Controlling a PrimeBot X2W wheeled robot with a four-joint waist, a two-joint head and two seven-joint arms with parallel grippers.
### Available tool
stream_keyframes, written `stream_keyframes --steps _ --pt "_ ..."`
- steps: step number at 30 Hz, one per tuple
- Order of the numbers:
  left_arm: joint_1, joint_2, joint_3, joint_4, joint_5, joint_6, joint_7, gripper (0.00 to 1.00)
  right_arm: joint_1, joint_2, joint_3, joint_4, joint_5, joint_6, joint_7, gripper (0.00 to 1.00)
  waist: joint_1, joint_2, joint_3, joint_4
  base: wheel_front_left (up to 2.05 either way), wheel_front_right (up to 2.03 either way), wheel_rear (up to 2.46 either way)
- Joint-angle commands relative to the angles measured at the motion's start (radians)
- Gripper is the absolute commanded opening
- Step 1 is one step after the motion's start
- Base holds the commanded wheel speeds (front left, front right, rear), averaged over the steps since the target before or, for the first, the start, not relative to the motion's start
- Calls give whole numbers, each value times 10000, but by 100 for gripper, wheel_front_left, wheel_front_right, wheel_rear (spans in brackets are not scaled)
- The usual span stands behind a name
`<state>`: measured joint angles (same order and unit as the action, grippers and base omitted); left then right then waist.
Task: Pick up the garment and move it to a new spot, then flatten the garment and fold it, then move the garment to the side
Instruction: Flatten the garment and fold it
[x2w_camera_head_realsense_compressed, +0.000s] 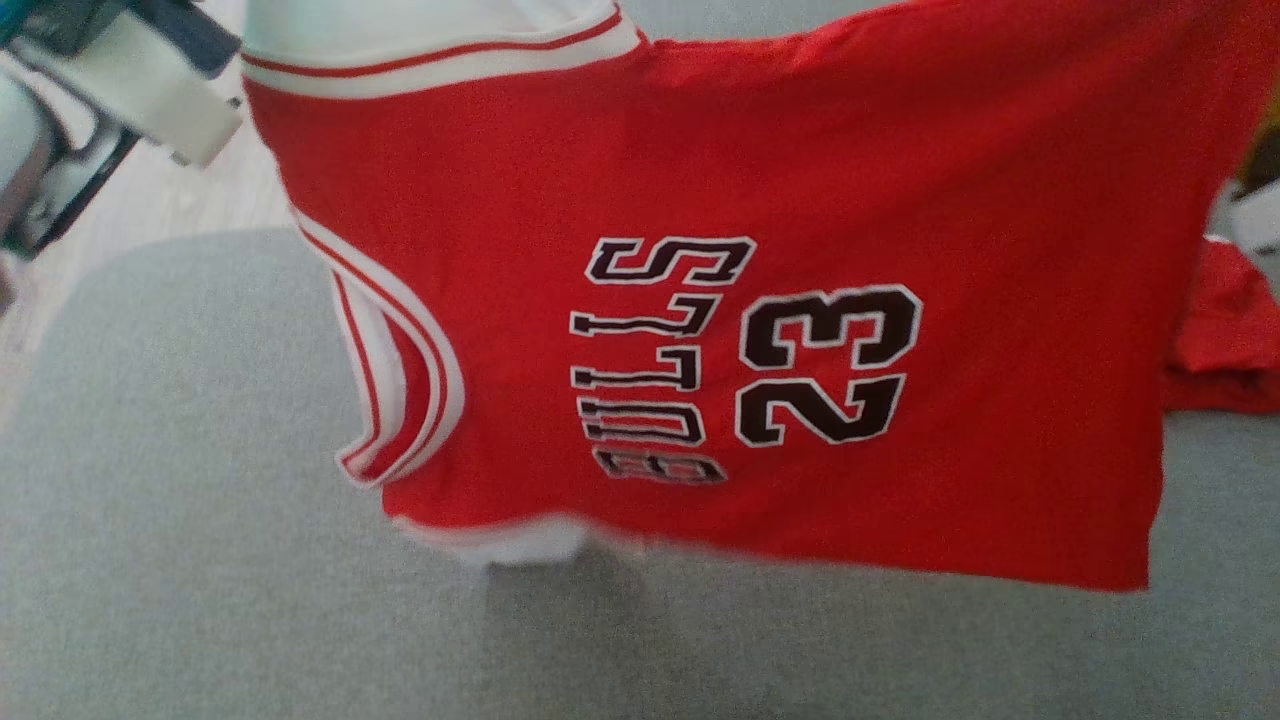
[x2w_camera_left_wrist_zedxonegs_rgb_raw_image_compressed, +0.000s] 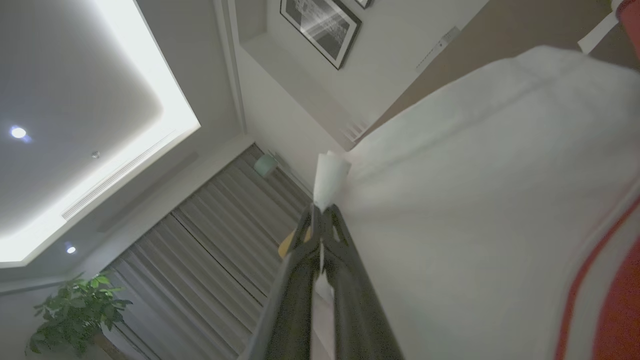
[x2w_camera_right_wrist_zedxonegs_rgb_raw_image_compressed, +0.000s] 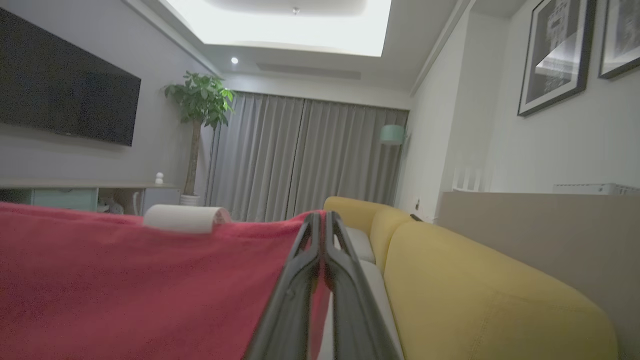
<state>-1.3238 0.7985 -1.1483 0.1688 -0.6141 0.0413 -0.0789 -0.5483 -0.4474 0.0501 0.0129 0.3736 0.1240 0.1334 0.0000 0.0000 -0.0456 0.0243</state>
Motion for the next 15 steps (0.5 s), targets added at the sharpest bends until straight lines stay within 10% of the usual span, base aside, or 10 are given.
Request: stream_keyframes --steps 1,7,15 --pt "-716 -272 405 831 -133 -321 67 0 -882 -162 525 504 -38 67 59 0 0 0 344 91 0 0 0" --pt "-1812 -1575 400 3766 -244 -1205 -365 0 -3071 80 916 2744 -180 67 -545 0 0 0 1600 218 0 0 0" --pt "-3812 -2618 825 5416 304 -1320 -1581 0 -5292 329 650 4365 -696 67 -2136 0 0 0 2729 257 0 0 0"
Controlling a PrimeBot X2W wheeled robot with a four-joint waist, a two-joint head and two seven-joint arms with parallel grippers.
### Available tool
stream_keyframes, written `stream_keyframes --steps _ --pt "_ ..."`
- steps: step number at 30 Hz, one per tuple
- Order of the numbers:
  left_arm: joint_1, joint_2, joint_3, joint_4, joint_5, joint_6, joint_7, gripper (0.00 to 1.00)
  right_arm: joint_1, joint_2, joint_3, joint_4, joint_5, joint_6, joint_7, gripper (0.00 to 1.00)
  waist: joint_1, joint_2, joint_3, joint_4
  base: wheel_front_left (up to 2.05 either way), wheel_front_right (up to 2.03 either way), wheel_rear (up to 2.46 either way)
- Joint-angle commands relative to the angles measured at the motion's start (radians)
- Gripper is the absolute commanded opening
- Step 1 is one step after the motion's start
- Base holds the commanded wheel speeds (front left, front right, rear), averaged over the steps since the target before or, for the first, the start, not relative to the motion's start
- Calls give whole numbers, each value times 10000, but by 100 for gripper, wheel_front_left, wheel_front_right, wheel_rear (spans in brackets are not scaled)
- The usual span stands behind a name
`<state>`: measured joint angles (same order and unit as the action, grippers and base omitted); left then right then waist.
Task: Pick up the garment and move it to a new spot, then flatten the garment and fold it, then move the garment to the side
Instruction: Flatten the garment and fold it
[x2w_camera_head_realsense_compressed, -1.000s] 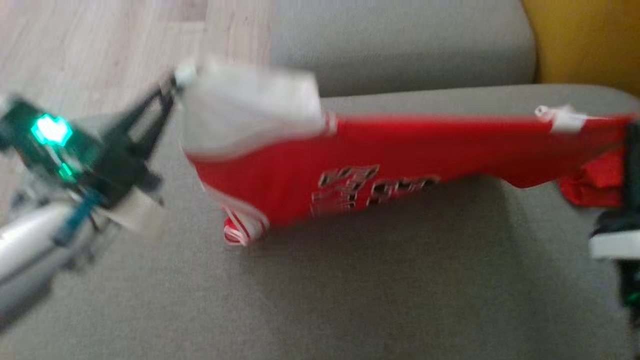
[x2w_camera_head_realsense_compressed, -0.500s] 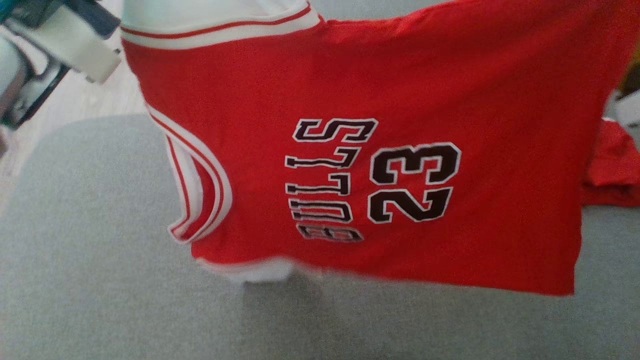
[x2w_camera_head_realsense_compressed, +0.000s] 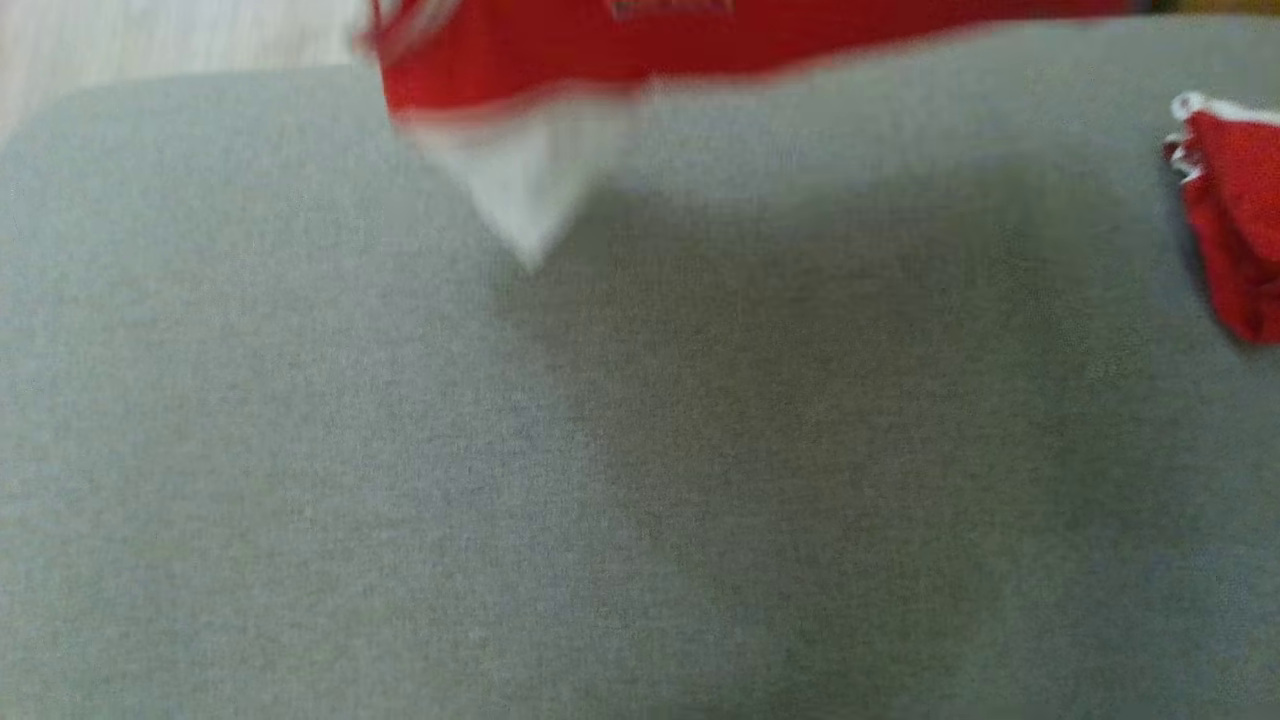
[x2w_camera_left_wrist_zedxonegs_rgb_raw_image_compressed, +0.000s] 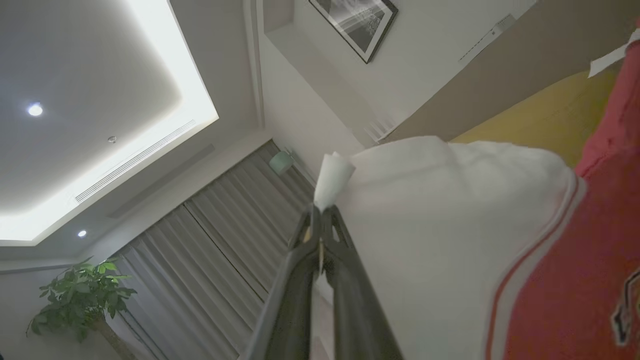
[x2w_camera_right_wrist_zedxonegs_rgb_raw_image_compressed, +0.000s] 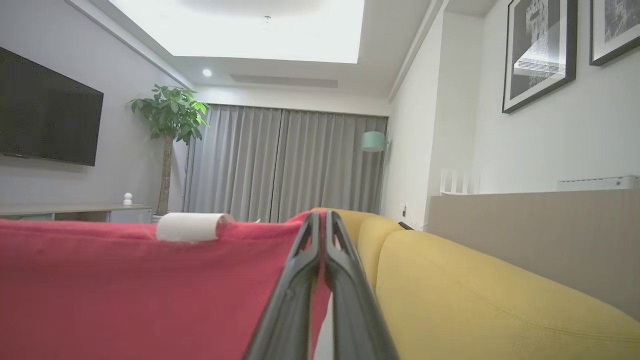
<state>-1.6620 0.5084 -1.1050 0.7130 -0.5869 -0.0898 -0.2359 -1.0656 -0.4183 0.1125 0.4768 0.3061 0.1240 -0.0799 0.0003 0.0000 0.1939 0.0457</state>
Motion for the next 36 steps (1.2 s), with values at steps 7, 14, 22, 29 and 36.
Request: stream_keyframes --steps 7,14,22,29,36 --pt "171 470 483 -972 557 -225 -251 0 -24 -331 662 850 -242 67 -624 0 -3 0 941 271 0 0 0" --pt "3111 1374 757 -3259 886 -9 -256 0 1457 -544 1022 1610 129 67 -1195 0 -3 0 1070 549 0 0 0" --pt "7805 2866 889 -5914 265 928 -257 0 5060 -609 476 1167 940 67 -1664 0 -3 0 -116 601 0 0 0" --pt "10997 3561 52 -7379 -283 1882 -257 0 8898 -487 -335 -574 1031 67 -1426 0 -3 0 -981 531 0 0 0" --pt "12787 3796 -135 -7990 -809 2457 -258 0 11327 104 -1277 -2848 706 67 -360 0 -3 0 -1067 432 0 0 0"
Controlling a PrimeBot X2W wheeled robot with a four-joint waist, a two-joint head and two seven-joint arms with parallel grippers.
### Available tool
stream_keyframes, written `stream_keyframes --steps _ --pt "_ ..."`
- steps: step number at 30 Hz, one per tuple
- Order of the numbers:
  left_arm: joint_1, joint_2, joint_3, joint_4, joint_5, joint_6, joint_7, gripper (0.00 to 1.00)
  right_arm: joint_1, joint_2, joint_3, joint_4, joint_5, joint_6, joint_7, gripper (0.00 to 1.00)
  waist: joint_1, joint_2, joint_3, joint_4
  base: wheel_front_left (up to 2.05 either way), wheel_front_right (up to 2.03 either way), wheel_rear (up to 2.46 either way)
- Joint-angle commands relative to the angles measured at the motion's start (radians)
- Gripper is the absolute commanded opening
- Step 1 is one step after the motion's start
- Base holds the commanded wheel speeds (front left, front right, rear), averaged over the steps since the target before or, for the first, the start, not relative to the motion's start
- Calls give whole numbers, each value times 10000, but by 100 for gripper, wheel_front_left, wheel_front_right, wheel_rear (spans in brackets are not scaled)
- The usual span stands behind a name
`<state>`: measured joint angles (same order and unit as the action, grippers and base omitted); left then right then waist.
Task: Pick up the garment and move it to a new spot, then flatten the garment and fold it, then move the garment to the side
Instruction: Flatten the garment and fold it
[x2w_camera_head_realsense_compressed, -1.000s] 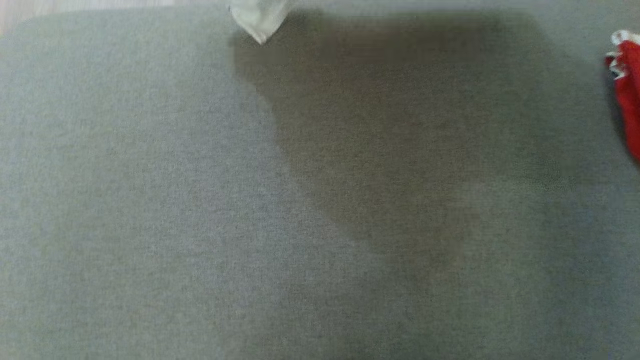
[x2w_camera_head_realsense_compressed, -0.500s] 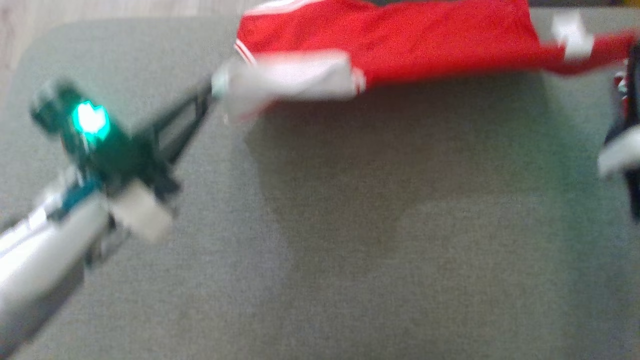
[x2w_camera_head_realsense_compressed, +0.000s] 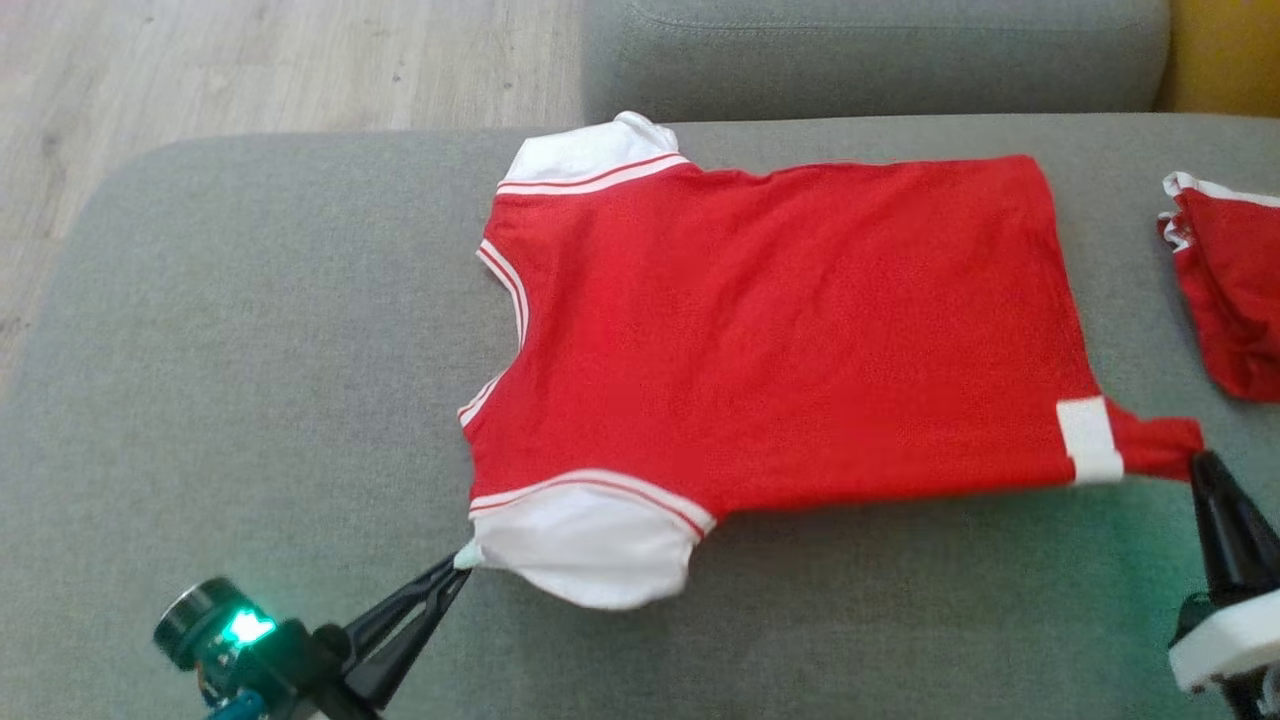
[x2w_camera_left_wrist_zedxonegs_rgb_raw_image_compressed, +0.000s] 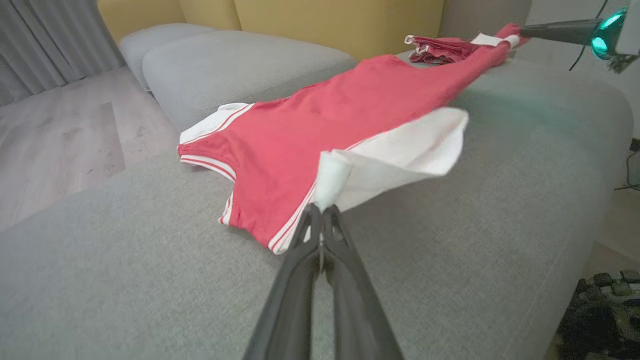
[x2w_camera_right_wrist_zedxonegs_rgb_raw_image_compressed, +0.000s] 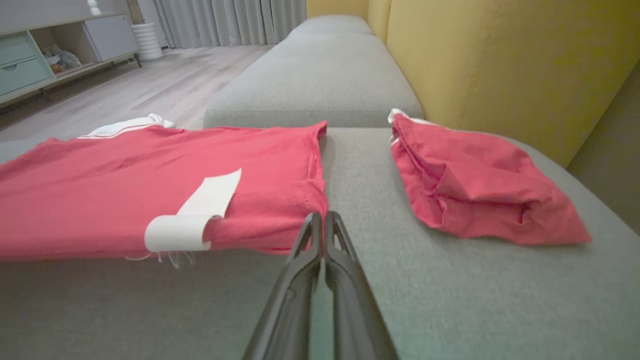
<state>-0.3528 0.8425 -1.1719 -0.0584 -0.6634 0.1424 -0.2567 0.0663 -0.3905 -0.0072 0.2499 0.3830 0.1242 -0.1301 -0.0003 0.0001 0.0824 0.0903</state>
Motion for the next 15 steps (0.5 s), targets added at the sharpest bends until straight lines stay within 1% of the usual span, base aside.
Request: stream_keyframes --steps 1,3,4,6,8,9,15 --pt "-238 447 596 -311 -51 162 -51 0 156 -74 -188 -833 -97 65 309 0 3 -1 90 -17 0 0 0" --pt "-278 388 739 -295 -17 110 -51 0 262 115 -377 -1215 -200 65 587 0 3 -1 207 -15 0 0 0" --pt "-278 388 739 -295 -17 110 -51 0 262 115 -377 -1215 -200 65 587 0 3 -1 207 -15 0 0 0" --pt "-511 272 854 -131 70 -96 -51 0 164 286 -472 -1406 -258 65 884 0 3 -1 342 3 0 0 0" --pt "-893 129 929 172 165 -369 -51 0 -90 361 -476 -1438 -311 65 1183 0 3 -1 497 13 0 0 0" --pt "-1366 -61 1014 577 239 -669 -51 0 -422 373 -453 -1401 -382 65 1411 0 3 -1 675 7 0 0 0" --pt "-3096 -758 1274 1862 572 -1540 -49 0 -1653 270 -301 -959 -560 65 1827 0 3 -1 1325 -9 0 0 0"
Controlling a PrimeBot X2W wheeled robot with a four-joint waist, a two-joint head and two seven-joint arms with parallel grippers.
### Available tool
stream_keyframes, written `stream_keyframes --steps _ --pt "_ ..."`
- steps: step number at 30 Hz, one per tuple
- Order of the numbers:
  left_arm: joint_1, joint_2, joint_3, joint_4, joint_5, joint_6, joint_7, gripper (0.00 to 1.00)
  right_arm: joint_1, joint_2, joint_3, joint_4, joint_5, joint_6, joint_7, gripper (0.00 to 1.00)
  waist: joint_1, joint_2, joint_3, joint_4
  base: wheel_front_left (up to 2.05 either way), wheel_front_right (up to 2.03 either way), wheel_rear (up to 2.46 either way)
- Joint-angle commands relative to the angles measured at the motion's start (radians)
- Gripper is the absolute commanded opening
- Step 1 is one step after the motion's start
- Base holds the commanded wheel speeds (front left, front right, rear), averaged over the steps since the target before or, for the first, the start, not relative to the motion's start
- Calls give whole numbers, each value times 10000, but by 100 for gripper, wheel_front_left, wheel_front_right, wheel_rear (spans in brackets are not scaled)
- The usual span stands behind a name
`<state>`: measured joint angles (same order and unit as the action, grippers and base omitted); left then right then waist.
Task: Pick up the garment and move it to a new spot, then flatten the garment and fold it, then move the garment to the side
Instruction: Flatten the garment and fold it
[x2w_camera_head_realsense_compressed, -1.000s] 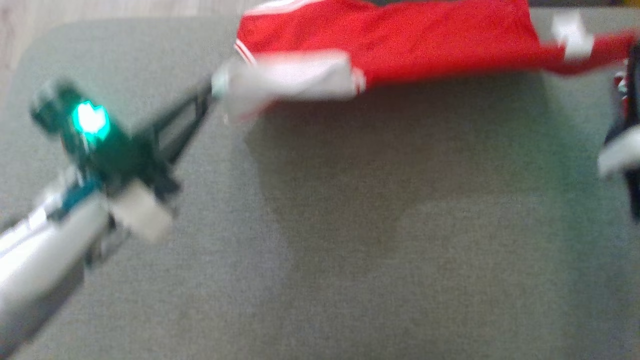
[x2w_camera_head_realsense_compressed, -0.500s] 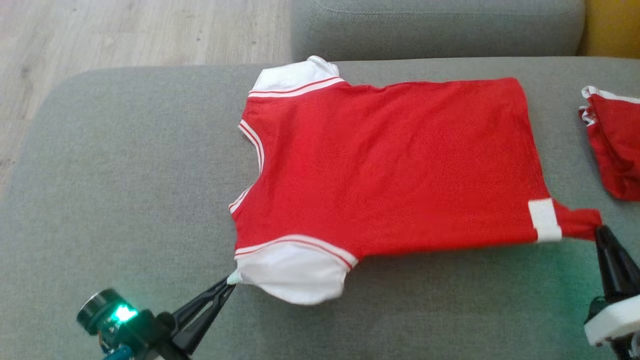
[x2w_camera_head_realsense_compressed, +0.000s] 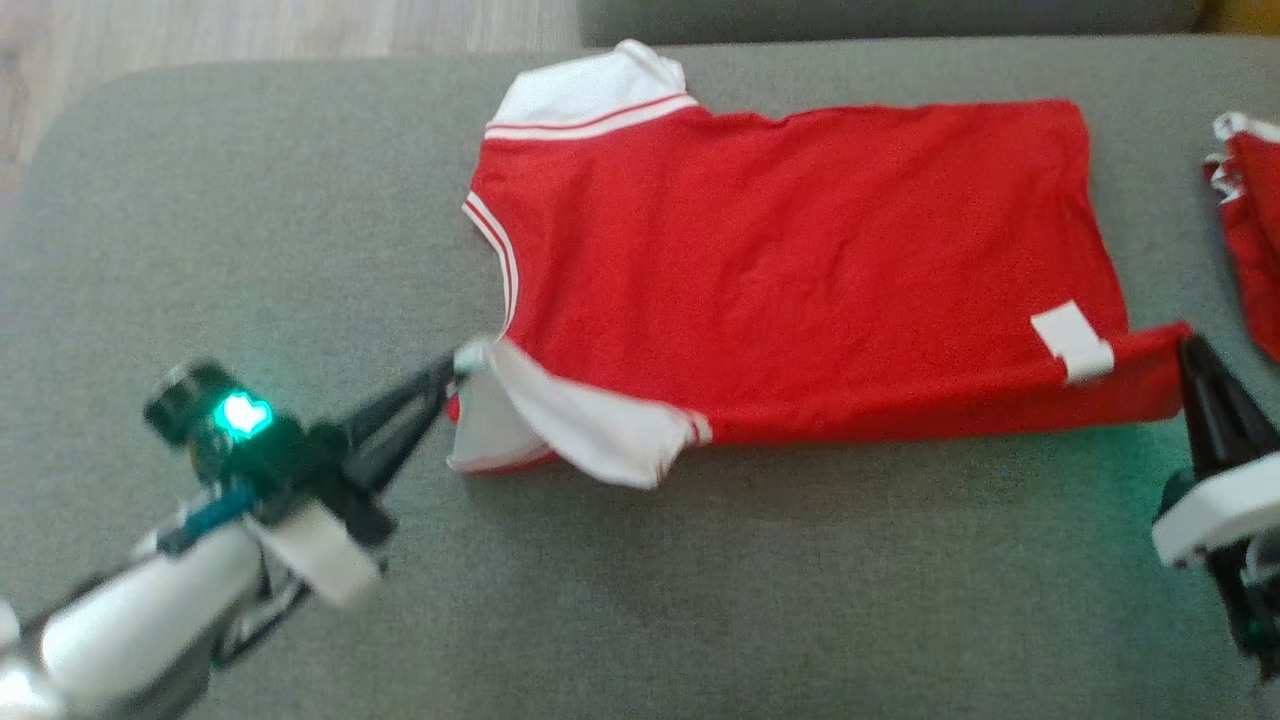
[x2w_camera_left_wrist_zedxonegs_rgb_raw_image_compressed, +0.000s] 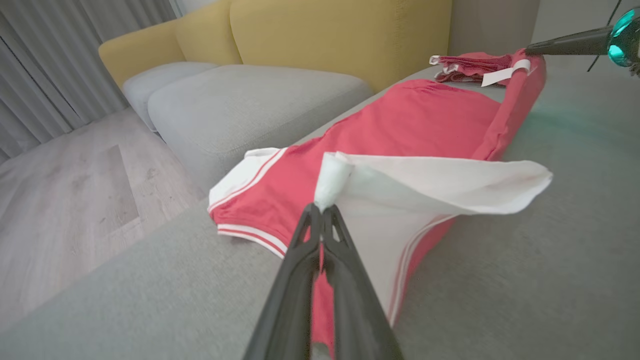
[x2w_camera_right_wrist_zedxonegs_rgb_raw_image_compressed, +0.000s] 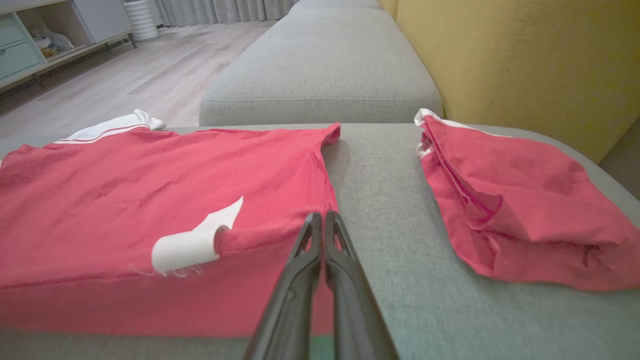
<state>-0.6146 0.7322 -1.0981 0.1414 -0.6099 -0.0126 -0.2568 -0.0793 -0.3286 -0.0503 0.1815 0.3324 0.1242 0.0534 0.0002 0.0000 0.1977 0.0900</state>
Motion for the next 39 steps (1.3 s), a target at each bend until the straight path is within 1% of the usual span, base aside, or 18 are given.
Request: stream_keyframes --steps 1,5,10,11,12,13,15,17,20,24,27,30,31,32,36,37,39 --pt "-788 242 578 93 112 -123 -47 0 -410 -387 155 -159 -65 65 0 0 -2 0 278 -10 0 0 0" --pt "-1933 -155 743 952 344 -526 -47 0 -1210 -528 272 345 -185 65 -7 0 -2 0 639 -27 0 0 0" --pt "-2885 -583 874 1866 384 -796 -48 0 -2106 -525 527 962 -312 65 -159 0 -2 0 990 -136 0 0 0" --pt "-2981 -671 875 2035 347 -842 -48 16 -2248 -488 601 1089 -317 65 -210 0 -2 0 1042 -158 0 0 0" --pt "-3043 -763 899 2201 270 -877 -48 53 -2373 -452 657 1233 -324 65 -268 24 -2 0 1090 -178 0 0 0" --pt "-3091 -846 928 2328 235 -900 -48 100 -2493 -407 702 1379 -319 65 -347 100 -2 0 1128 -202 0 0 0" --pt "-3038 -1003 1039 2542 100 -914 -48 100 -2674 -299 774 1623 -326 65 -600 100 -2 0 1162 -241 0 0 0" --pt "-2796 -1113 1211 2646 -13 -737 -48 100 -2752 -160 922 1778 -252 65 -919 100 -2 0 1125 -296 0 0 0" --pt "-1989 -1314 1695 2513 -442 -219 -48 100 -2663 17 1096 1949 -119 65 -1303 100 -2 0 984 -379 0 0 0" --pt "-362 -1663 2276 2031 -1282 479 -48 100 -2378 132 1137 2184 39 65 -1669 100 -2 0 768 -425 0 0 0" --pt "765 -1950 2495 1748 -1870 815 -49 100 -2176 182 1122 2377 143 65 -1847 100 -2 0 631 -442 0 0 0" --pt "1564 -2208 2575 1801 -2427 1119 62 100 -2011 228 1124 2552 205 65 -1973 100 -2 0 503 -454 0 0 0" --pt "1729 -2271 2595 1899 -2569 1257 167 100 -1970 246 1127 2602 219 65 -2008 100 -2 0 471 -461 0 0 0" --pt "1729 -2271 2595 1899 -2569 1257 167 100 -1970 246 1127 2602 219 65 -2008 100 -2 0 471 -461 0 0 0" --pt "1900 -2402 2784 2445 -2818 1858 382 100 -1859 326 1166 2754 247 65 -2145 100 -2 0 404 -488 0 0 0" --pt "1885 -2426 2805 2575 -2839 1925 411 100 -1838 336 1190 2787 250 65 -2170 100 -2 0 398 -500 0 0 0" --pt "1865 -2531 2862 2720 -3001 1835 443 100 -1810 336 1232 2859 256 65 -2193 100 -2 0 381 -522 0 0 0"
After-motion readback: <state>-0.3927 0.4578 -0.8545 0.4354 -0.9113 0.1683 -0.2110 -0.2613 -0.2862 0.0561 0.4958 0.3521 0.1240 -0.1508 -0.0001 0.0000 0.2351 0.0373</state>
